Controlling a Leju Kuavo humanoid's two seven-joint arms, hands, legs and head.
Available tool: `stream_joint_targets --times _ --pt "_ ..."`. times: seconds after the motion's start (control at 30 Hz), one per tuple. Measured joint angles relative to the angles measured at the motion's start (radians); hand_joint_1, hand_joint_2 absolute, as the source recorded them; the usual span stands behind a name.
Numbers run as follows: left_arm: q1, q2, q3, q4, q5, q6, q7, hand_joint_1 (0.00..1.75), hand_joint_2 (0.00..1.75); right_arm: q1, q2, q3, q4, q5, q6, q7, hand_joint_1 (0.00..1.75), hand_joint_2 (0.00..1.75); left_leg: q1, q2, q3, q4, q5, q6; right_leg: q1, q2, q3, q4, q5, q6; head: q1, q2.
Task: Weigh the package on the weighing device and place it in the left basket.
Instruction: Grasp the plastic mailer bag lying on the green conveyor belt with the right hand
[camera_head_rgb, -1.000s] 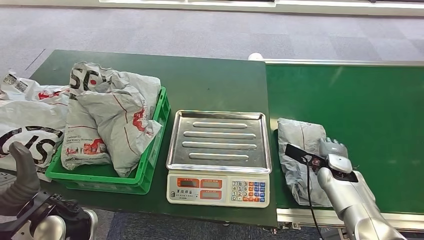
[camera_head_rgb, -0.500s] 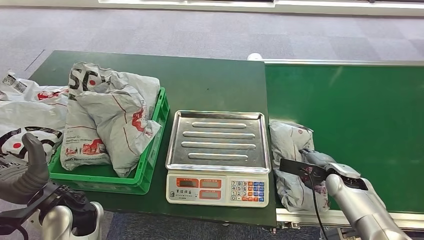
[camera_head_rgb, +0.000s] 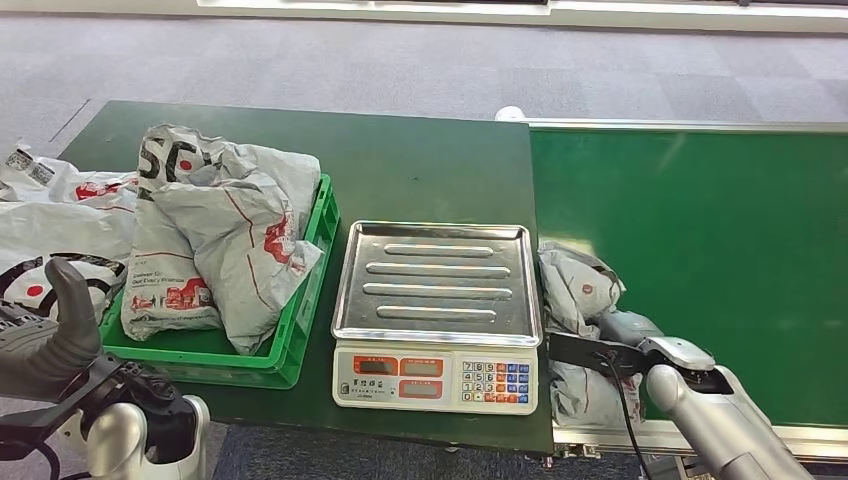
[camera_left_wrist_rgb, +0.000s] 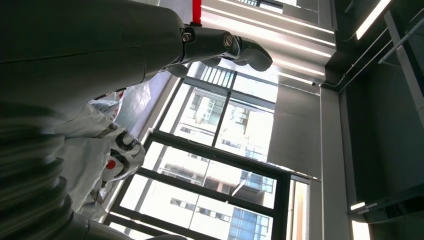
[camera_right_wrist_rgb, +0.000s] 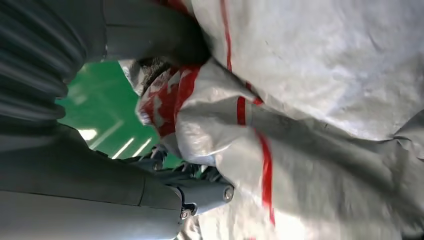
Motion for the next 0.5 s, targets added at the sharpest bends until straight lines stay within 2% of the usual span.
stream_joint_targets --times 0.17,0.5 --pt "0.0 0.0 0.0 -0.003 0.0 0.0 0.0 0.0 1.75 0.032 -0.018 0.006 -0.052 -0.009 -0.005 0.029 1.75 1.75 0.0 0.0 0.0 0.0 0.0 0.0 0.0 -0.001 0.0 0.0 0.0 0.0 0.0 0.0" --pt "0.0 0.0 0.0 -0.004 0.002 0.0 0.0 0.0 1.75 0.058 -0.034 0.008 -0.086 -0.01 -0.005 0.031 1.75 1.75 0.0 0.0 0.0 0.0 0.0 0.001 -0.001 -0.001 0.0 0.0 0.0 0.0 0.0 0.0"
